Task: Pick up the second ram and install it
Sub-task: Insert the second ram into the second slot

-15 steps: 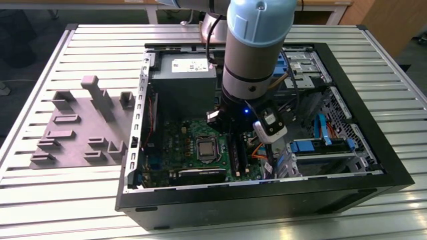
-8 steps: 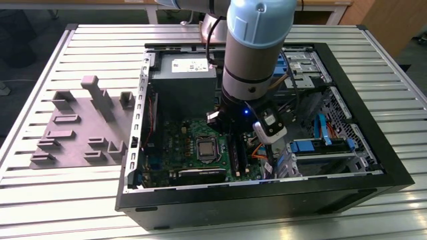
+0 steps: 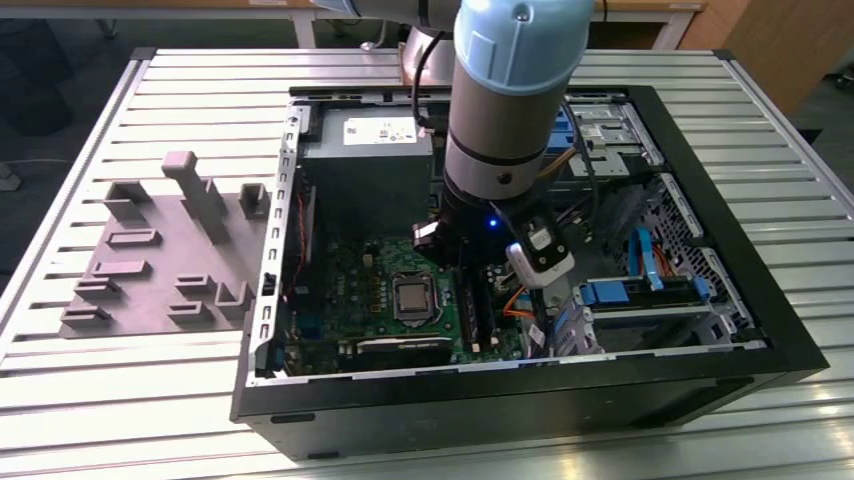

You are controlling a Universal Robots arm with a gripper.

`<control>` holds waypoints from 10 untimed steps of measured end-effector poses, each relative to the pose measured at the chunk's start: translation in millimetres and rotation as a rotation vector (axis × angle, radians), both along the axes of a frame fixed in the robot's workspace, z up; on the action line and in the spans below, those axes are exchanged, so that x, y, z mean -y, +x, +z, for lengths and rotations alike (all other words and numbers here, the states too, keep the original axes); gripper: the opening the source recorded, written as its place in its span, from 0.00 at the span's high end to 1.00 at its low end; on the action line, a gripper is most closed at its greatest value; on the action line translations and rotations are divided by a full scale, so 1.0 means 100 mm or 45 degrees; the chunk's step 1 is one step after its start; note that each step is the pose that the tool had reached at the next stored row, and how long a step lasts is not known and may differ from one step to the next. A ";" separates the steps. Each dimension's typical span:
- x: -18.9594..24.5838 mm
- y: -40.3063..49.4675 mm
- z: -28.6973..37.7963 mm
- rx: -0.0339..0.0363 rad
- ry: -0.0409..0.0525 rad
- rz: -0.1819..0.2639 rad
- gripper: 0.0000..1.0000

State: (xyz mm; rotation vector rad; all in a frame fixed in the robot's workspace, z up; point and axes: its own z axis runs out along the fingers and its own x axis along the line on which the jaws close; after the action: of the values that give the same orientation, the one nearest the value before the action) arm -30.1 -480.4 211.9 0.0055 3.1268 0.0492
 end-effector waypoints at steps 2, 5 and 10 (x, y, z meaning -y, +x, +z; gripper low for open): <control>0.000 0.000 0.003 0.0000 0.000 0.000 0.86; 0.001 0.000 0.004 -0.0001 0.000 0.000 0.86; 0.007 0.000 0.003 -0.0001 0.000 0.000 0.86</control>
State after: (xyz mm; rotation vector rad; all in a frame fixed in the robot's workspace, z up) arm -30.1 -481.1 212.2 0.0055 3.1269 0.0491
